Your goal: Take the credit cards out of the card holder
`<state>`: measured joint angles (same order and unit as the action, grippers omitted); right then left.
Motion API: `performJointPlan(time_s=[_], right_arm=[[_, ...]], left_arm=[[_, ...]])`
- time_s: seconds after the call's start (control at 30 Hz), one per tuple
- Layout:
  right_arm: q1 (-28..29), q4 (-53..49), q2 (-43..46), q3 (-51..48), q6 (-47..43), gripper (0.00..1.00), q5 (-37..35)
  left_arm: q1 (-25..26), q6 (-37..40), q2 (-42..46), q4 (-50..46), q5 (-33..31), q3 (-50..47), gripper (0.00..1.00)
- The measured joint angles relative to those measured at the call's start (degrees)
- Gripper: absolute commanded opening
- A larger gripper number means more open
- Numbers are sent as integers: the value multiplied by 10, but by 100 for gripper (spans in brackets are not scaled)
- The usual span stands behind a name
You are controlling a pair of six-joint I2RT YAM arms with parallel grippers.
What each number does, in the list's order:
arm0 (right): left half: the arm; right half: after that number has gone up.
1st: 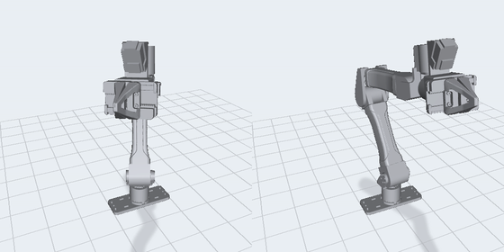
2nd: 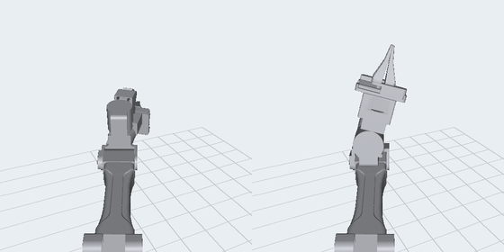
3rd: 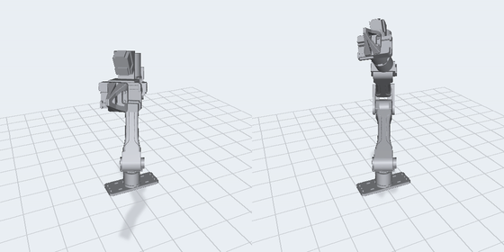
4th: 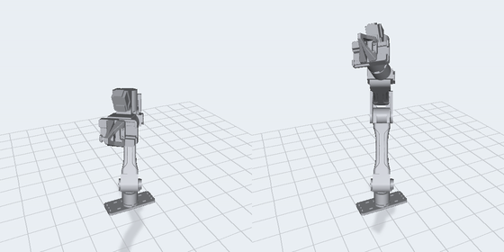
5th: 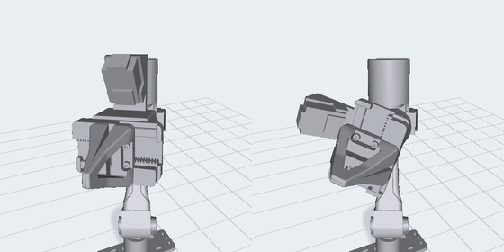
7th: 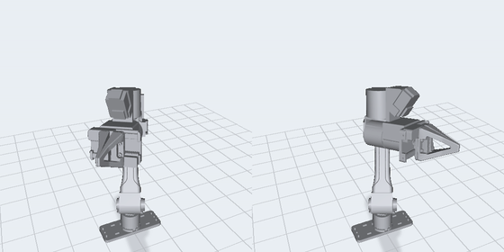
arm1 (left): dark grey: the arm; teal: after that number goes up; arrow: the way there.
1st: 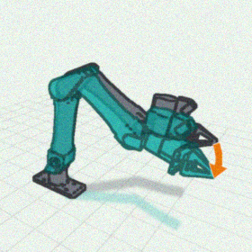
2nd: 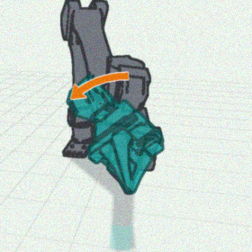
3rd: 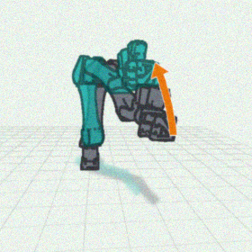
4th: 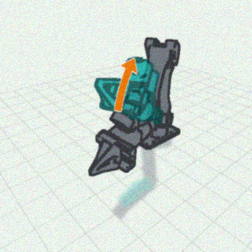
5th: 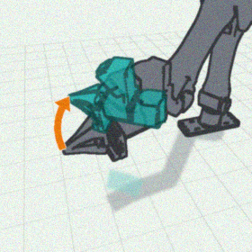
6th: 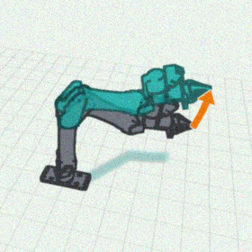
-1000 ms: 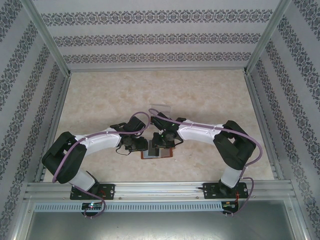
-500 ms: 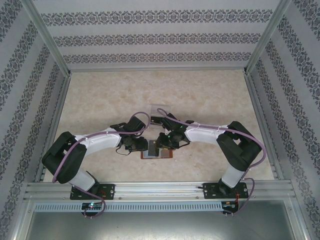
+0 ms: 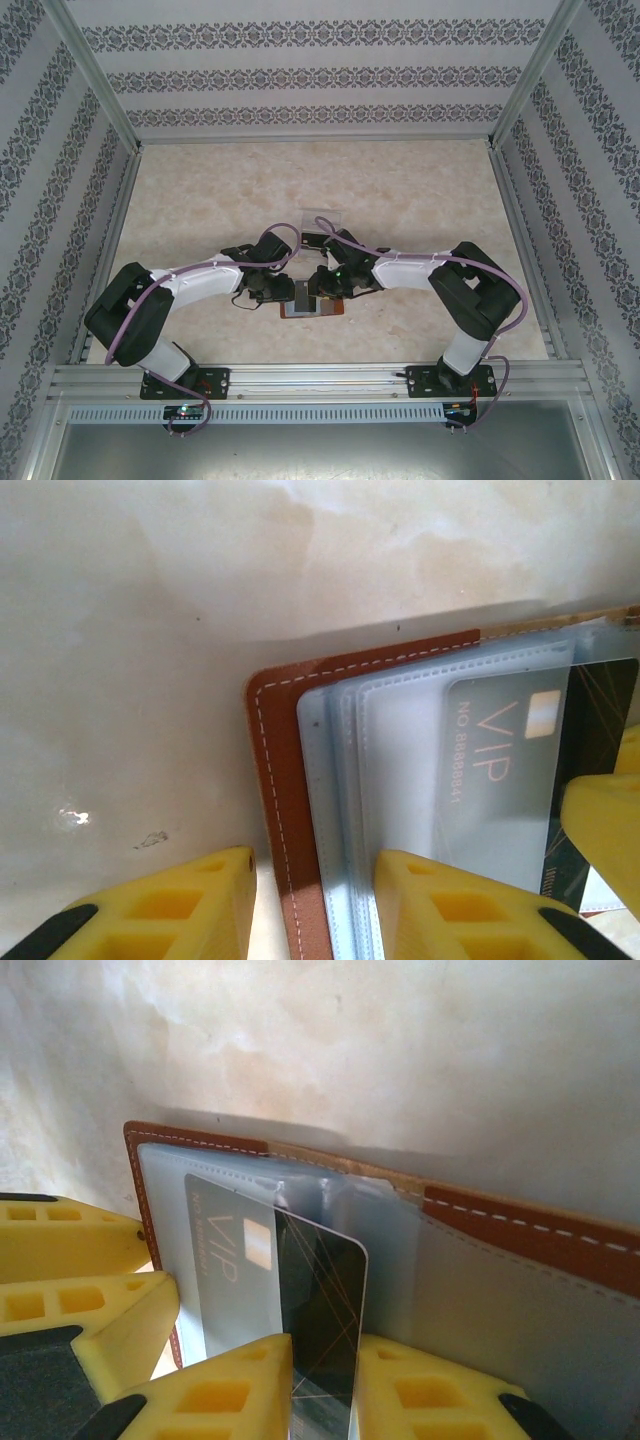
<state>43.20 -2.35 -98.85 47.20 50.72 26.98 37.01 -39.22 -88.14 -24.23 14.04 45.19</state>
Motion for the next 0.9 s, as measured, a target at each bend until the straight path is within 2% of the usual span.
performJointPlan(time_s=[0.17,0.5,0.7,0.9], right_arm=[[-9,54,-8,-23,17,22,19],[-33,229,-19,-96,80,13,79],[-37,258,-19,-110,90,9,83],[-45,234,9,-115,84,9,79]], left_arm=[[0,0,-1,-5,-4,2,37],[0,0,0,-6,-10,2,37],[0,0,0,-7,-11,2,37],[0,0,1,-7,-12,2,37]])
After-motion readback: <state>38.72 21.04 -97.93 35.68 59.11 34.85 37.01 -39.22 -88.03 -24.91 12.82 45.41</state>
